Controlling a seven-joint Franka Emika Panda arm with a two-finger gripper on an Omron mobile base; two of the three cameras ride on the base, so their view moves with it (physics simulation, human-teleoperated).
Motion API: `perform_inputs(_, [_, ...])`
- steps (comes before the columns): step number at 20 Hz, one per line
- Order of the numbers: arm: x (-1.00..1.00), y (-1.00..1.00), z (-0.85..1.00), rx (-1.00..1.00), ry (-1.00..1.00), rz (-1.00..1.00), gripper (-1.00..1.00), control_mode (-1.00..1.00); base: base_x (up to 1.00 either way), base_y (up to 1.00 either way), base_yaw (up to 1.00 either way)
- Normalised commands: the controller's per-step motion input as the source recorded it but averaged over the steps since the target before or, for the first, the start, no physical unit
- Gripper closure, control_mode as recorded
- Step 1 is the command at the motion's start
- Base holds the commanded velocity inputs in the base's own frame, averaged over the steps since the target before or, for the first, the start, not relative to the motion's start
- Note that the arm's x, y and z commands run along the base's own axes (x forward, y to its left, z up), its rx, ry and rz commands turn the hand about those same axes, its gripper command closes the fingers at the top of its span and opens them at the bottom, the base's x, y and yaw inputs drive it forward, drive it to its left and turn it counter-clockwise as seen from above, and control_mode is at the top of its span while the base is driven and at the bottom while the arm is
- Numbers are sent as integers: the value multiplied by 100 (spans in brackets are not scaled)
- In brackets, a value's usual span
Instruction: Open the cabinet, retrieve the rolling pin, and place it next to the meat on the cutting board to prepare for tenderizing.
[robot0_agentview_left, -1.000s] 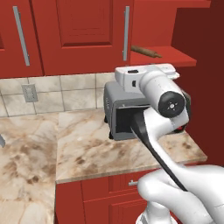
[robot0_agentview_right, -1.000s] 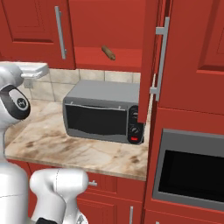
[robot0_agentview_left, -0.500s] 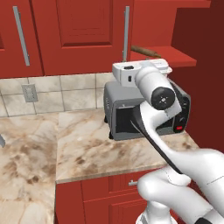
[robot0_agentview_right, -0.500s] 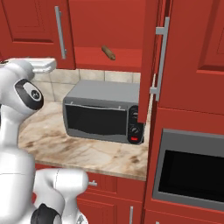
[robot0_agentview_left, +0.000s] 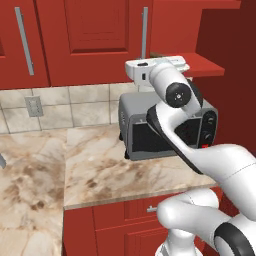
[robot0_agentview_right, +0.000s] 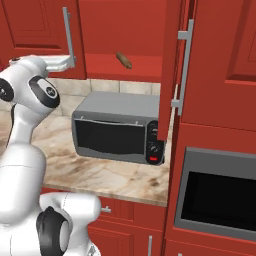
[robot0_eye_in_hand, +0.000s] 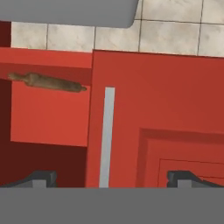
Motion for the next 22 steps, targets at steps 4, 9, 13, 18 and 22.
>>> perform_inputs(4, [41, 0, 0, 0, 0, 0, -100, -100, 0, 0, 0])
perform_inputs(9, [42, -2, 0, 0, 0, -1, -100, -100, 0, 0, 0])
perform_inputs(13, [41, -4, 0, 0, 0, 0, -100, -100, 0, 0, 0])
perform_inputs(18, [48, -1, 0, 0, 0, 0, -100, -100, 0, 0, 0])
perform_inputs(22, [49, 0, 0, 0, 0, 0, -100, -100, 0, 0, 0])
